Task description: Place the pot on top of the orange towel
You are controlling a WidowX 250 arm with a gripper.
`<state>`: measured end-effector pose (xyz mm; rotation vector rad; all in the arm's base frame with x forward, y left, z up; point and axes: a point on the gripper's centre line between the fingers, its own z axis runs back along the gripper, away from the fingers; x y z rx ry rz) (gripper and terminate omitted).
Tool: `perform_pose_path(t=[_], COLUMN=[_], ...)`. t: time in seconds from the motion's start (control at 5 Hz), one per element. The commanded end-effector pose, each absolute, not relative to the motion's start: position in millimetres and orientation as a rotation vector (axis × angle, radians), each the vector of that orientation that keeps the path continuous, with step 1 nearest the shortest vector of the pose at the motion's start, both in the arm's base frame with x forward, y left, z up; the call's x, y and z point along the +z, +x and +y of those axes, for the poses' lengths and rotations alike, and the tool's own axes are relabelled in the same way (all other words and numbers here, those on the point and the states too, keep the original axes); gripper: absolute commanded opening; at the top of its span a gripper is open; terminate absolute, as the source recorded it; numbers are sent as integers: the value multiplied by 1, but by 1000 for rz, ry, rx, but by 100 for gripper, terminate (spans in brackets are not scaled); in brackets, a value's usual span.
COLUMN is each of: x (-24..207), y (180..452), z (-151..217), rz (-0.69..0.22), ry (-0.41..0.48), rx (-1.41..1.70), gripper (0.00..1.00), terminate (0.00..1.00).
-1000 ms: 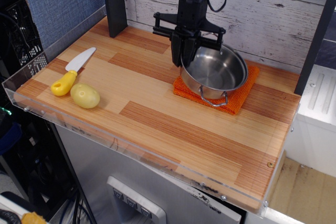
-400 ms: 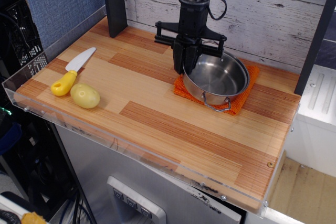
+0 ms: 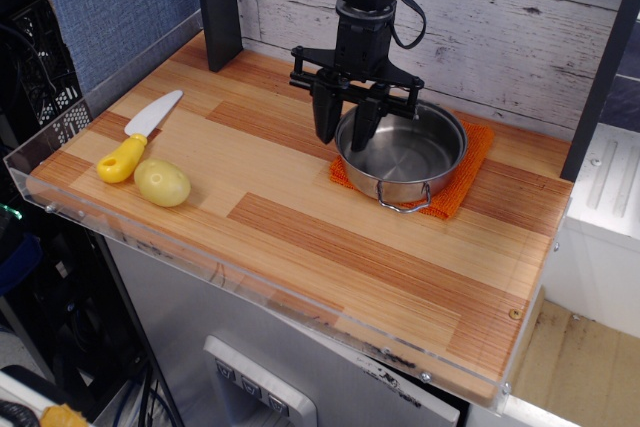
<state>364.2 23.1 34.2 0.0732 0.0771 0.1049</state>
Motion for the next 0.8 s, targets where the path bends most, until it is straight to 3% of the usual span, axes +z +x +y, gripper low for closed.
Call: perform_pose_path(t=[0.0, 0.2, 0.4, 0.6], x=[126, 171, 191, 182], y=[366, 361, 351, 344], z=[33, 32, 32, 28], rz=[-154, -254, -313, -275], ry=[126, 155, 124, 48], rx=[148, 183, 182, 140], gripper=[100, 100, 100, 100], terminate=[0, 0, 0, 0])
